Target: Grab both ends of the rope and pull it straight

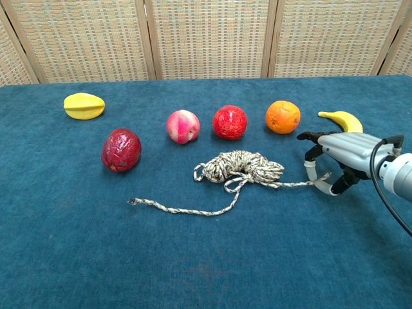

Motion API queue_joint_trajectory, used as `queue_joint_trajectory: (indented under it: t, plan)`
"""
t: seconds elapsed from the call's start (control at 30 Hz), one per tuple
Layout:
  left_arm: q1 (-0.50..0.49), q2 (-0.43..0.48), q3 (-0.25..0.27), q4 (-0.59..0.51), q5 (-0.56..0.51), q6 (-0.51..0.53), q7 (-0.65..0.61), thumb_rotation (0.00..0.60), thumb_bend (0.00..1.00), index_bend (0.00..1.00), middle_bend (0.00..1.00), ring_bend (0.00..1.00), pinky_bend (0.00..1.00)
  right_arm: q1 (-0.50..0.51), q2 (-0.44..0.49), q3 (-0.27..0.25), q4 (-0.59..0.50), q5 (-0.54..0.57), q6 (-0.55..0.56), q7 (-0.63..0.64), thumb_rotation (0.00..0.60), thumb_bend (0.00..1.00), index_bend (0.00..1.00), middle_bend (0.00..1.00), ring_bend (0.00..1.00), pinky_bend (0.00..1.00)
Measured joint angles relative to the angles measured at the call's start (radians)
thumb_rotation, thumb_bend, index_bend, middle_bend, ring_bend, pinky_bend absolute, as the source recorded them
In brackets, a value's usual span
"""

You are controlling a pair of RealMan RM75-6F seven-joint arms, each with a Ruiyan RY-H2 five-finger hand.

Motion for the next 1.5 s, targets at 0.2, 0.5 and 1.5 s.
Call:
queue_joint_trajectory:
  t: [0.2,0.5,1.5]
  plan:
    - [-0.026,-0.023,0.004,0.009,0.012,-0.035,0.026,0.600,0.00,0.00,0.00,0.00,0.00,-0.021,0.003,-0.009,-0.005,-0.023,0.029,0.013,0.600,0.43,0.73,0.00,0.00,0.00]
    - [-0.100,-0.077,-0.015,0.073,0.013,-0.137,0.016,0.600,0.07,0.25,0.00,0.00,0.00,-0.039,0.003,-0.009,-0.009,-0.042,0.063,0.001,0.600,0.43,0.73,0.00,0.00,0.00]
    - [-0.461,-0.343,-0.082,0.302,-0.110,-0.551,0.013,0.600,0.35,0.49,0.00,0.00,0.00,-0.044,0.006,0.008,-0.012,-0.052,0.054,0.005,0.600,0.43,0.73,0.00,0.00,0.00]
